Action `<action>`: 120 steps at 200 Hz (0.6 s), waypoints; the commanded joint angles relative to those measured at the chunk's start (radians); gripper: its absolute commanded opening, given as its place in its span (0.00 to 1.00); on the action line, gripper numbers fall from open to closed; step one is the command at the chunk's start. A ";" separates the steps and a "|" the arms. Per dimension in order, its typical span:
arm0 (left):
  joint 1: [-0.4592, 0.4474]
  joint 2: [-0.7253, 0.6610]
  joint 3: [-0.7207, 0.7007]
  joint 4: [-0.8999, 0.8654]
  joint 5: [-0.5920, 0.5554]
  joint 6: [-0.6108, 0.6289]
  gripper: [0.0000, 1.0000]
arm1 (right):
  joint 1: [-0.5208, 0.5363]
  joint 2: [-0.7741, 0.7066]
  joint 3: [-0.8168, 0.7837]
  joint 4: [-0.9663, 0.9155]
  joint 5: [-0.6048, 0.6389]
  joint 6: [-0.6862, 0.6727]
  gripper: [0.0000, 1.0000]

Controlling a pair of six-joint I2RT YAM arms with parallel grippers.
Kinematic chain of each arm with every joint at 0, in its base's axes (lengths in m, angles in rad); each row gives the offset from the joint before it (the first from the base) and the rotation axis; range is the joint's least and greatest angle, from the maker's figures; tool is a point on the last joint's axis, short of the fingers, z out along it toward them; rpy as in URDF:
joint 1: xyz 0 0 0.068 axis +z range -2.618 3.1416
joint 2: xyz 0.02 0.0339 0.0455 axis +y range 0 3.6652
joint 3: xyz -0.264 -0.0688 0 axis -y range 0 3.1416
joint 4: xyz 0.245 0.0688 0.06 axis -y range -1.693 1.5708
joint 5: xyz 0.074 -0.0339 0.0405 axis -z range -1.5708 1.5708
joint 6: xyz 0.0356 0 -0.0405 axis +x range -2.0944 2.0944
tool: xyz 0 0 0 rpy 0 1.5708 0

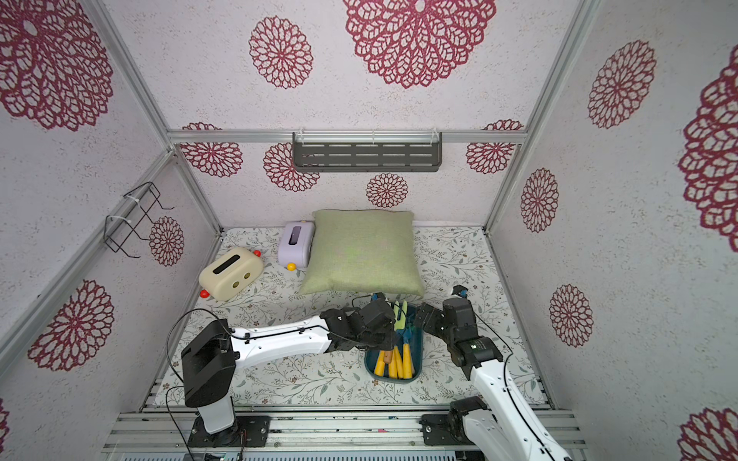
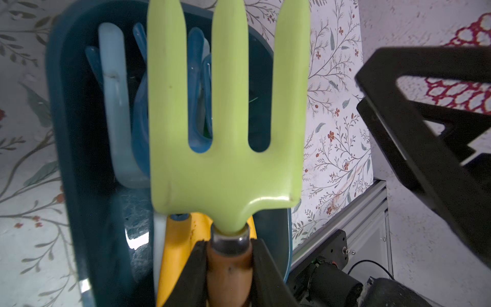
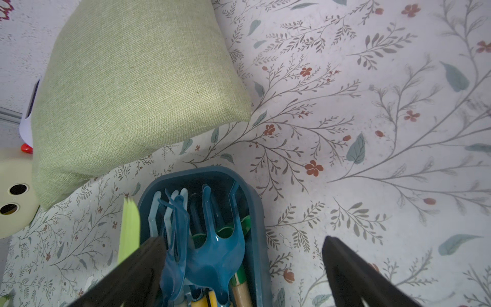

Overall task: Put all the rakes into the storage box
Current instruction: Place the rake in the storage box.

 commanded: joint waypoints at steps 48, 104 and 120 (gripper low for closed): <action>-0.026 0.086 0.076 -0.001 0.025 -0.007 0.06 | -0.031 -0.046 -0.018 0.013 -0.055 -0.031 0.99; -0.049 0.085 0.065 -0.024 -0.005 -0.035 0.14 | -0.043 -0.039 -0.029 0.024 -0.088 -0.045 0.99; -0.051 0.073 0.043 -0.017 -0.014 -0.045 0.31 | -0.044 -0.038 -0.029 0.027 -0.096 -0.047 0.99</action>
